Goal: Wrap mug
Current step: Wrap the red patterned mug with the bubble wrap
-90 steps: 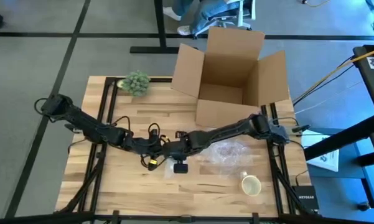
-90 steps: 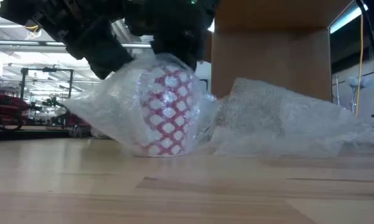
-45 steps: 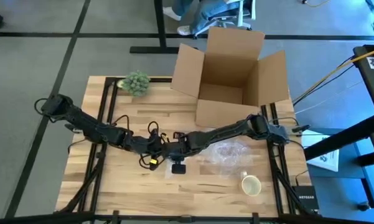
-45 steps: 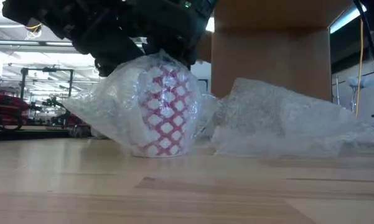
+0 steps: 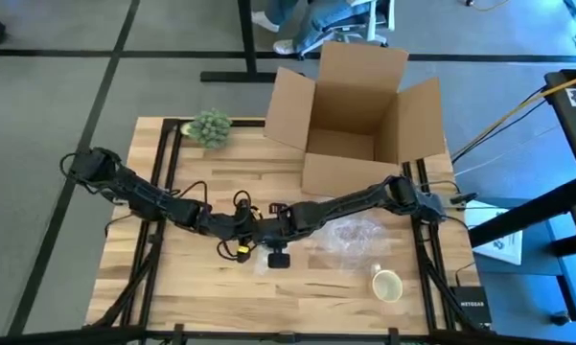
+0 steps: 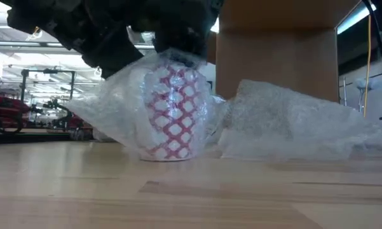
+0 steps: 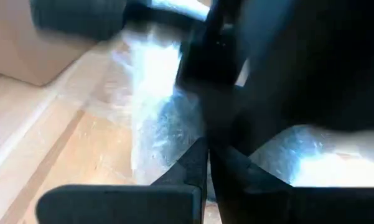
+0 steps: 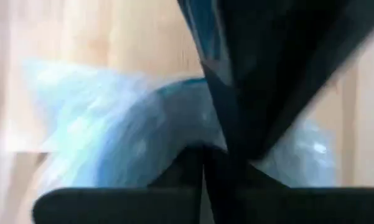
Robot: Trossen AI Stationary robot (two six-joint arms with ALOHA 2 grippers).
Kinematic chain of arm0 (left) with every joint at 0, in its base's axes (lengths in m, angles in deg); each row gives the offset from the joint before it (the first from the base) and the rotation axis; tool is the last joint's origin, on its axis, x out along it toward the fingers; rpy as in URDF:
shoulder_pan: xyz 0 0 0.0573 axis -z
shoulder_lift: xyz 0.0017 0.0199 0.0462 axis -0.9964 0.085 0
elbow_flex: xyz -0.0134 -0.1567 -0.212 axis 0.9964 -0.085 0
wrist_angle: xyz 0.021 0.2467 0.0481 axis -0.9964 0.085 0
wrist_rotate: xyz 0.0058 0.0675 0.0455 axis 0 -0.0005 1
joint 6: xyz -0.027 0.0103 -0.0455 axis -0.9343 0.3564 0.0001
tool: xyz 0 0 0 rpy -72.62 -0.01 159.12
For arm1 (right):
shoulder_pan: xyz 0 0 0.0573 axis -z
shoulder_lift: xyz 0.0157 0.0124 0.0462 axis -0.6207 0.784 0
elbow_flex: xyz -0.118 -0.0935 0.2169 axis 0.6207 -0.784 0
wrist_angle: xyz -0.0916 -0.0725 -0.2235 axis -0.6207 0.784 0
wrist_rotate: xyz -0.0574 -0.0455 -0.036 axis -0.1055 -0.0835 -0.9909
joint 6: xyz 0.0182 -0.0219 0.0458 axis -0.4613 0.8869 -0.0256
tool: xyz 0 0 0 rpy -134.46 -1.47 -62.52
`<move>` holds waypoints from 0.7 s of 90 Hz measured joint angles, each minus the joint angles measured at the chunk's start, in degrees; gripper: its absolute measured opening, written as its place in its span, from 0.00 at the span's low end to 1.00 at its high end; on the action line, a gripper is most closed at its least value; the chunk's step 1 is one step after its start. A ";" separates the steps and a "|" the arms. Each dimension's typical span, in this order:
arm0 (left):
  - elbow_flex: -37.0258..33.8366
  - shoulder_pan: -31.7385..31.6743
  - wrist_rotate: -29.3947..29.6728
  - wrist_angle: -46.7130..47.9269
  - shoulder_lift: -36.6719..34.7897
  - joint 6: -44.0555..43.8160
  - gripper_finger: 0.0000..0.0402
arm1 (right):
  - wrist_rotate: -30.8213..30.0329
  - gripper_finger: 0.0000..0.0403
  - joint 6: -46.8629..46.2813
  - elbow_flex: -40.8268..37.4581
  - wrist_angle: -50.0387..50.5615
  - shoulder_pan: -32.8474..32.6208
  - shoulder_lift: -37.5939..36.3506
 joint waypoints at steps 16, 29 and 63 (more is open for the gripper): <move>-0.08 -0.06 0.20 0.47 0.12 0.03 0.00 | -2.62 0.00 0.18 0.36 2.22 0.16 -5.63; -0.78 -0.04 -1.30 3.65 1.03 -0.03 0.00 | -6.48 0.00 0.24 0.32 2.31 0.56 -6.49; -0.23 0.00 -1.11 1.36 0.37 -0.07 0.00 | -6.52 0.00 -1.78 -1.75 7.36 0.74 -6.53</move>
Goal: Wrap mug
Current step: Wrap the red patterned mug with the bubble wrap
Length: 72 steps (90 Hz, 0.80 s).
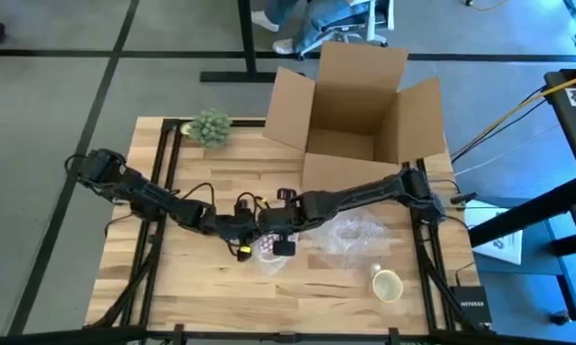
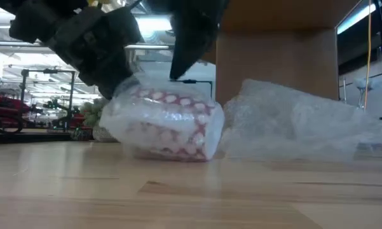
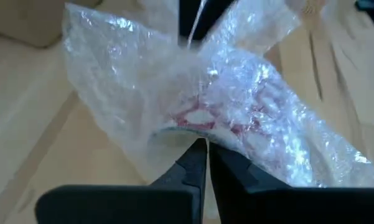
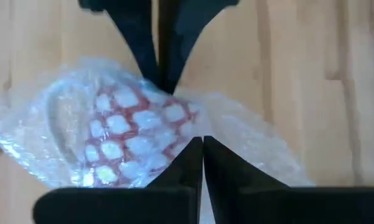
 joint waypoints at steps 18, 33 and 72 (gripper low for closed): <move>0.01 0.00 0.02 -0.43 0.00 0.00 0.00 | 3.00 0.00 -4.17 -2.78 5.49 -2.66 -1.29; 0.02 0.00 -0.17 -0.48 0.00 -0.12 0.00 | 6.22 0.00 -8.60 -11.94 -4.63 -4.06 -1.19; 2.00 0.08 -5.46 -3.43 -0.09 -0.22 0.00 | 4.24 0.00 -11.15 -17.44 -19.97 -4.50 0.14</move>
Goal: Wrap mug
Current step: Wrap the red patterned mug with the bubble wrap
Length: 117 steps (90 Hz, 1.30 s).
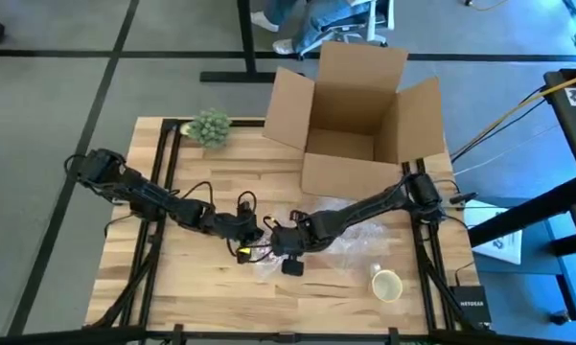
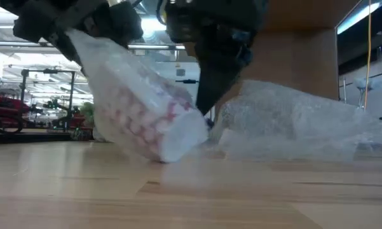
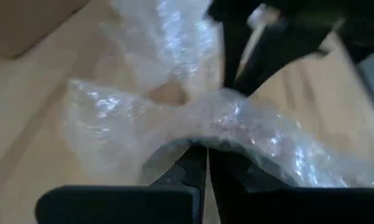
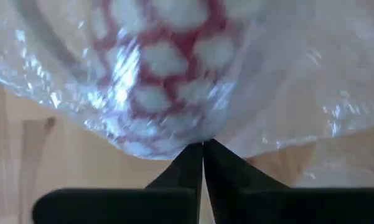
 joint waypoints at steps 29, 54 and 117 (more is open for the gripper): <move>3.42 1.40 -1.79 3.94 -0.04 -0.19 0.00 | -8.25 0.00 1.27 0.04 -6.13 0.11 4.29; 3.42 1.41 -0.74 6.00 -0.01 -0.38 0.00 | -4.45 0.00 4.55 0.24 4.13 0.04 -4.92; 7.49 0.70 -0.09 18.02 -1.35 0.89 0.00 | -4.24 0.00 7.88 0.33 -11.64 -0.37 -1.69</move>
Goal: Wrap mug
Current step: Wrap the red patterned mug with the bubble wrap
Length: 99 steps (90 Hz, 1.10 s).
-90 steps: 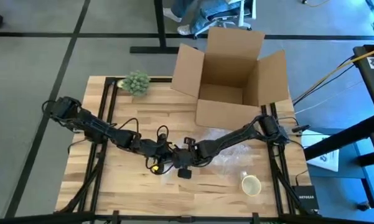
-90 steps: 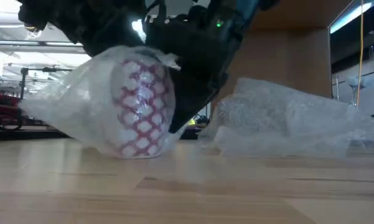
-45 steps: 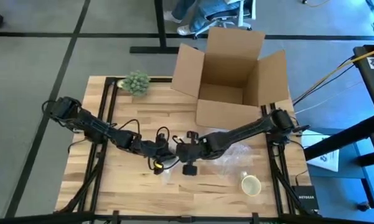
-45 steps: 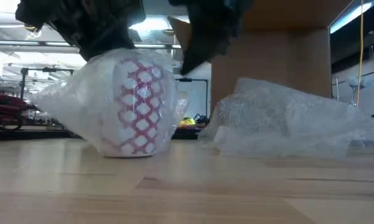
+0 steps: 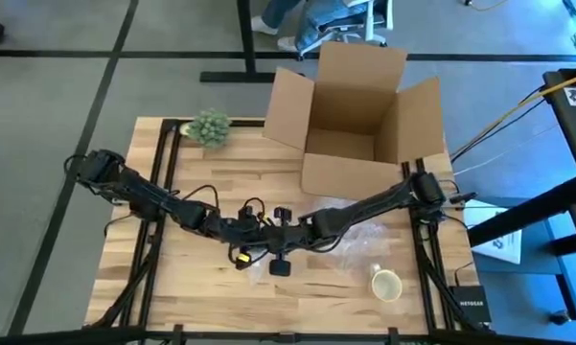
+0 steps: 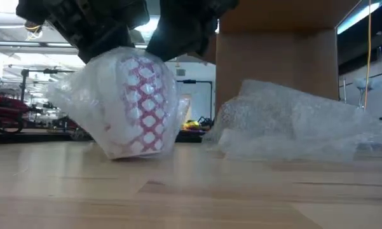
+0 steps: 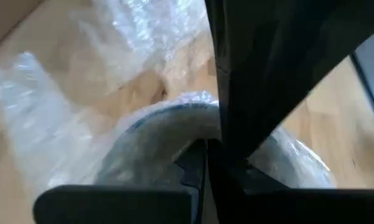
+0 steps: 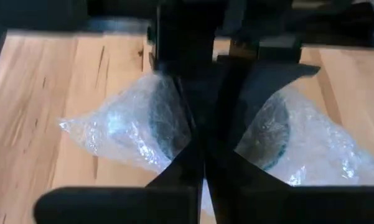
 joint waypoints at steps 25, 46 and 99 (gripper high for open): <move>5.96 -0.01 0.94 13.20 -5.94 0.09 0.00 | -0.06 0.00 0.40 -0.44 2.61 0.04 0.49; 6.66 -0.58 0.87 13.68 -4.75 2.06 0.00 | -0.31 0.00 0.70 -0.33 -0.09 0.09 0.38; 6.91 -0.64 -1.23 12.48 5.38 4.05 0.00 | -1.74 0.00 0.73 -0.20 0.15 0.18 0.14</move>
